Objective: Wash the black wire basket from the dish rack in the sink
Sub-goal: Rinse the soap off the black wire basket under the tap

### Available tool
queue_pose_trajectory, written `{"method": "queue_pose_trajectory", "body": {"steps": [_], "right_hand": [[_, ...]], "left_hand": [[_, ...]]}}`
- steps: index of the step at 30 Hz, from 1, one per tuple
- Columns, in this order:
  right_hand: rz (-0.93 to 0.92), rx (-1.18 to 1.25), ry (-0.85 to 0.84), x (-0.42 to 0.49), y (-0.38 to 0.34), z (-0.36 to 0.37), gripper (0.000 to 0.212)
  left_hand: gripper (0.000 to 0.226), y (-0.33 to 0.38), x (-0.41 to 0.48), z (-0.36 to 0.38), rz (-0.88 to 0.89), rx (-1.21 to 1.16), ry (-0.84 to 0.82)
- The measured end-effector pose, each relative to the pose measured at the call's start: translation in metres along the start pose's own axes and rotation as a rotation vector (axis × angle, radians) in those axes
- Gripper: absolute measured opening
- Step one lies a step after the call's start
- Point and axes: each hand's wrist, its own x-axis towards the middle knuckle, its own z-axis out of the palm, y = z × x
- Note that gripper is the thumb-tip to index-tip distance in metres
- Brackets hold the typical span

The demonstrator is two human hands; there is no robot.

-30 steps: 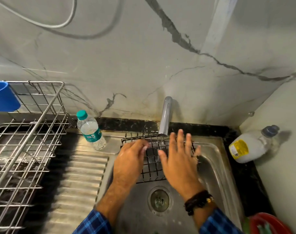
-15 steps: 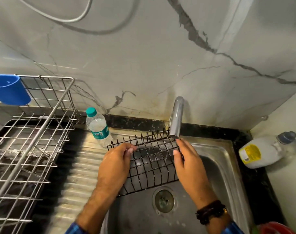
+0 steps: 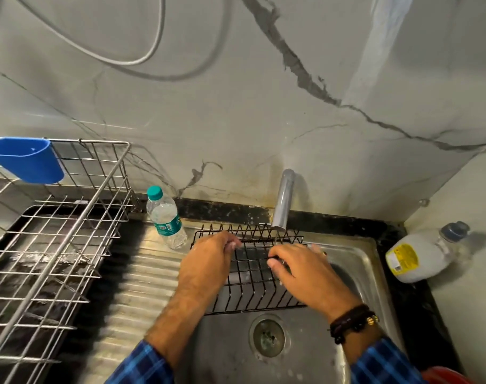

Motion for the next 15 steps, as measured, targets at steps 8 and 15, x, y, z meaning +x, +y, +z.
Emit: {"method": "queue_pose_trajectory", "body": {"steps": [8,15], "right_hand": [[-0.128,-0.05,0.037,0.002,-0.007,-0.005,0.041],[-0.07,-0.007,-0.188,-0.008,-0.008,-0.005,0.029]], "left_hand": [[0.013,-0.023,-0.005,0.0,-0.015,-0.096,-0.004],[0.013,-0.009,-0.024,0.008,0.132,0.003,0.116]]}}
